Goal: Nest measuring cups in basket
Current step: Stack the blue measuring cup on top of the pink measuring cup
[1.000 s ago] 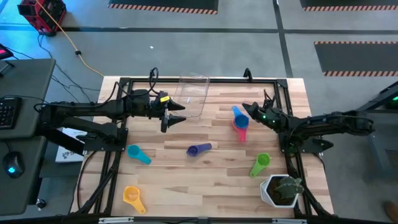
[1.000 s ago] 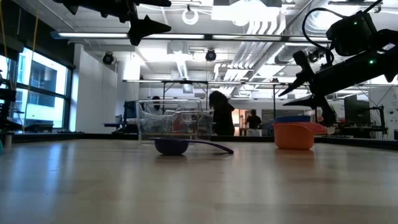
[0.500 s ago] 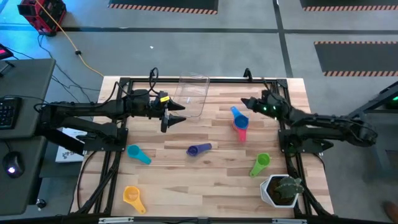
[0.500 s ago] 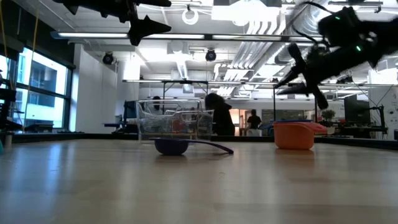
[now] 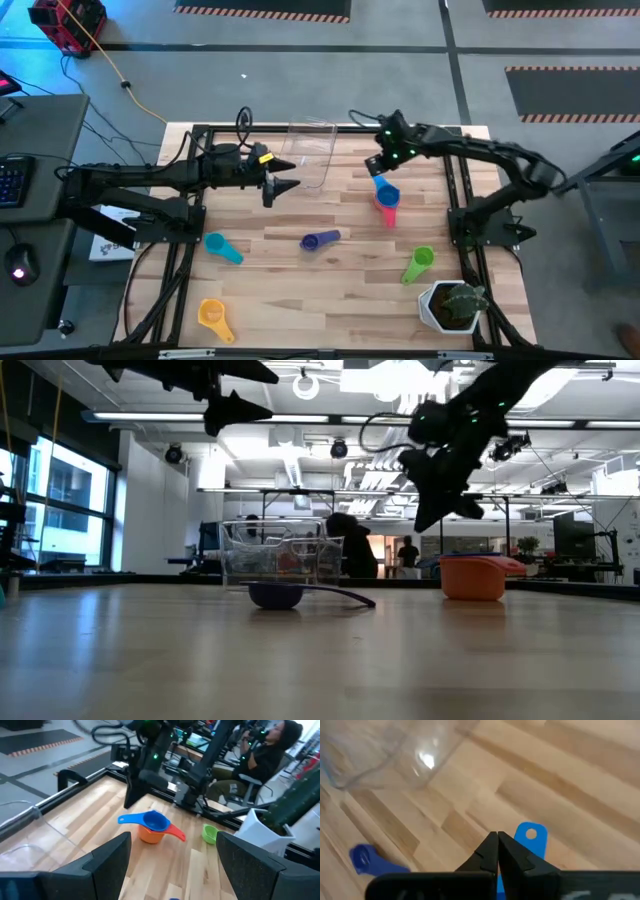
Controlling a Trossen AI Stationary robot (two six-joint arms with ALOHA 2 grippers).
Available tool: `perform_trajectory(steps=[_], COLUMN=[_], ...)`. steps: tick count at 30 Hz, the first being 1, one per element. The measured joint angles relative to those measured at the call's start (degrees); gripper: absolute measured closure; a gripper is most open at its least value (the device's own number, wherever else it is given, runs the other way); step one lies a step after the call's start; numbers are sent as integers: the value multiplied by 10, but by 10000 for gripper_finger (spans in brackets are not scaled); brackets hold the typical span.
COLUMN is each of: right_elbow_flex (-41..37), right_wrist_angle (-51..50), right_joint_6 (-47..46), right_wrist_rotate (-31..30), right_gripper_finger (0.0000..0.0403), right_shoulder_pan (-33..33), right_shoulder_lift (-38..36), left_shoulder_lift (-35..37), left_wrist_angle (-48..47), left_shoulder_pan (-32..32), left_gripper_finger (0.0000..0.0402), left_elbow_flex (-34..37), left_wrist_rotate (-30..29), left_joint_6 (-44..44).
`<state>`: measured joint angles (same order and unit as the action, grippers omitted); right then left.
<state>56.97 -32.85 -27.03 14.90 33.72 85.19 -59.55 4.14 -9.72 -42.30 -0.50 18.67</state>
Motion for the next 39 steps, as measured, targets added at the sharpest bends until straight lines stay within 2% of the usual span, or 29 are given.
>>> perform_trajectory(steps=[6,13,19,24,30,32,35,39], right_elbow_flex=[84,158,165,165,166,166,166,166], right_wrist_angle=[-54,-153,-168,-206,-244,-249,-247,-247], right_joint_6=[-8,-10,3,27,57,65,74,80], right_wrist_rotate=[-1,-64,-57,-105,-128,-130,-129,-127], right_gripper_finger=[402,403,403,403,403,403,403,403], right_shoulder_pan=[-36,-45,-41,-40,-35,-33,-28,-22], right_shoulder_lift=[104,176,200,204,201,201,201,195], left_shoulder_lift=[-4,-4,-4,-3,-3,-4,-40,-143], left_wrist_angle=[-2,0,0,0,1,7,40,65], left_shoulder_pan=[0,0,0,0,-1,-1,6,27], left_gripper_finger=[117,117,117,117,117,117,117,123], left_elbow_flex=[0,0,0,0,0,0,-2,-3], left_wrist_rotate=[-34,-39,-42,-65,-82,-83,-67,-23], left_joint_6=[-3,-8,-8,-8,-8,17,94,103])
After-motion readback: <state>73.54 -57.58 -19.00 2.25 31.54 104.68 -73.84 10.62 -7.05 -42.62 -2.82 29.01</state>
